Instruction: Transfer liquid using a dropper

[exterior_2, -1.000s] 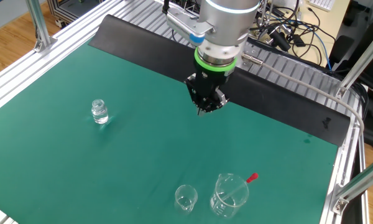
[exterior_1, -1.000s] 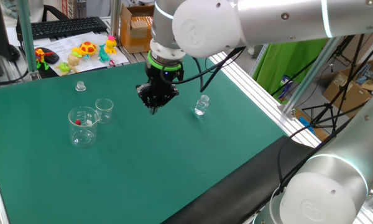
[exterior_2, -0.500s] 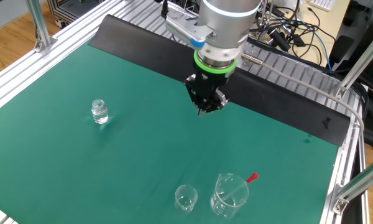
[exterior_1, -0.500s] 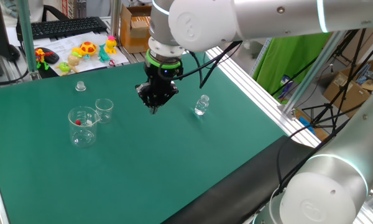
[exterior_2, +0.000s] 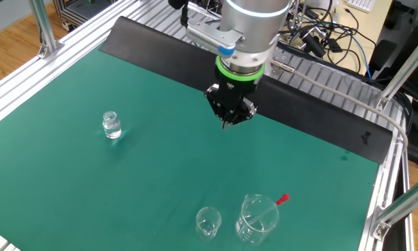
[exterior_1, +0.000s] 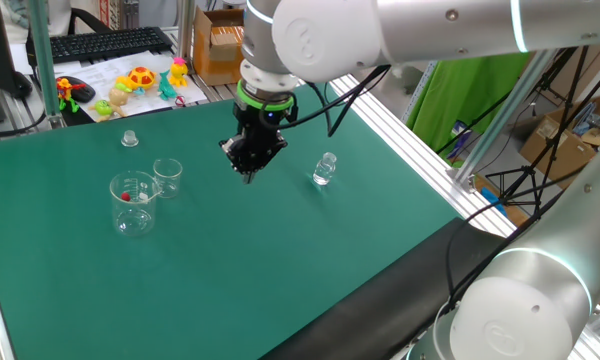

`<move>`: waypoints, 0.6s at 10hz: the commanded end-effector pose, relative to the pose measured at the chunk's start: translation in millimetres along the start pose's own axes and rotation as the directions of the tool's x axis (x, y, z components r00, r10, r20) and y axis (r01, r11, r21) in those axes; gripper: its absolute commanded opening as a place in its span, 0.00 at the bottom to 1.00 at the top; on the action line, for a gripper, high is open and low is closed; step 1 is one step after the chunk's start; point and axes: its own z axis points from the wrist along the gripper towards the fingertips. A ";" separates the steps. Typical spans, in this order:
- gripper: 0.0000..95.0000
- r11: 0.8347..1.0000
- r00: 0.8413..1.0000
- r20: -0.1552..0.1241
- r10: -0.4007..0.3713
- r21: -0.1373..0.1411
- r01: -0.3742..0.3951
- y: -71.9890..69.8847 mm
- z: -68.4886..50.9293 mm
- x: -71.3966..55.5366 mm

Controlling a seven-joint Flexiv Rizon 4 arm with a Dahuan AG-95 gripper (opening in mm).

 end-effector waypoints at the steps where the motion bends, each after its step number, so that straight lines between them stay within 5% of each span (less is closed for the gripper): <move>1: 0.00 0.999 0.999 -0.010 -0.037 -0.024 0.036 -0.2 0.1 -0.1; 6: 0.00 0.998 1.000 -0.008 0.009 -0.064 -0.010 14.4 -1.0 -0.9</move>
